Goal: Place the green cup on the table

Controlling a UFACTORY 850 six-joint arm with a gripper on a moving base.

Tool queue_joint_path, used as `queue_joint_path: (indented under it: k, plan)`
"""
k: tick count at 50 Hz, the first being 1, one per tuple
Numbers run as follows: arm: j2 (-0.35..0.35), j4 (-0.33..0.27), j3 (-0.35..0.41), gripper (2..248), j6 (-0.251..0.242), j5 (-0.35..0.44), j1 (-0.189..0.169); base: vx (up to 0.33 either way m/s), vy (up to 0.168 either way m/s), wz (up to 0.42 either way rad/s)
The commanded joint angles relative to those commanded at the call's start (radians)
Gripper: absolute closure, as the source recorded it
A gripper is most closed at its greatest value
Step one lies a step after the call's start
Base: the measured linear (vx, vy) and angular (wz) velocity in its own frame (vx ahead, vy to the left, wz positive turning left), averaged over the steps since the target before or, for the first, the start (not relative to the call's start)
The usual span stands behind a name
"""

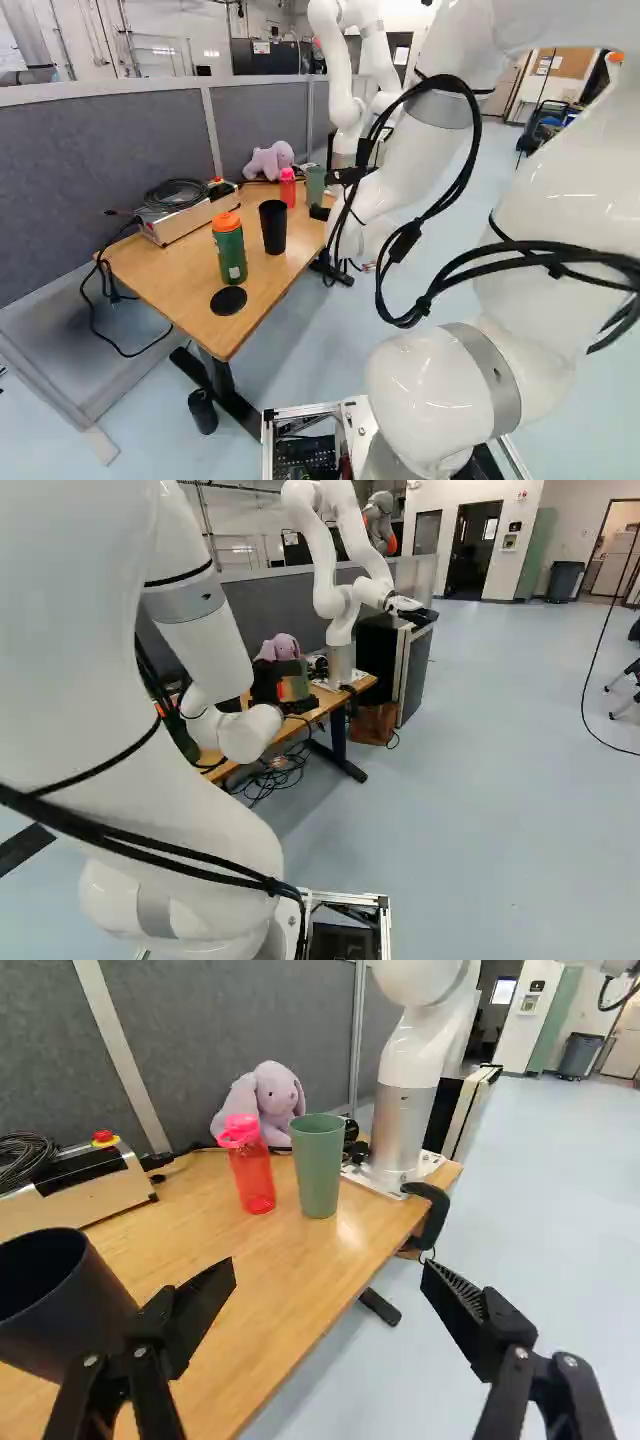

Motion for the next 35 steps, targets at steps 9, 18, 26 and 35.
queue_joint_path:
  k: [9, 18, 26, 35]
  plan:
    - [0.061, 0.000, 0.041, 3, 0.000, -0.026, -0.016, 0.000, 0.000, 0.000]
    - [0.113, 0.000, 0.075, 3, 0.000, -0.049, -0.029, 0.000, 0.000, 0.000]
    - [0.152, 0.000, 0.102, 3, 0.000, -0.066, -0.039, 0.000, 0.000, 0.000]
    - [0.187, 0.000, 0.125, 3, 0.000, -0.081, -0.048, 0.000, 0.000, 0.000]
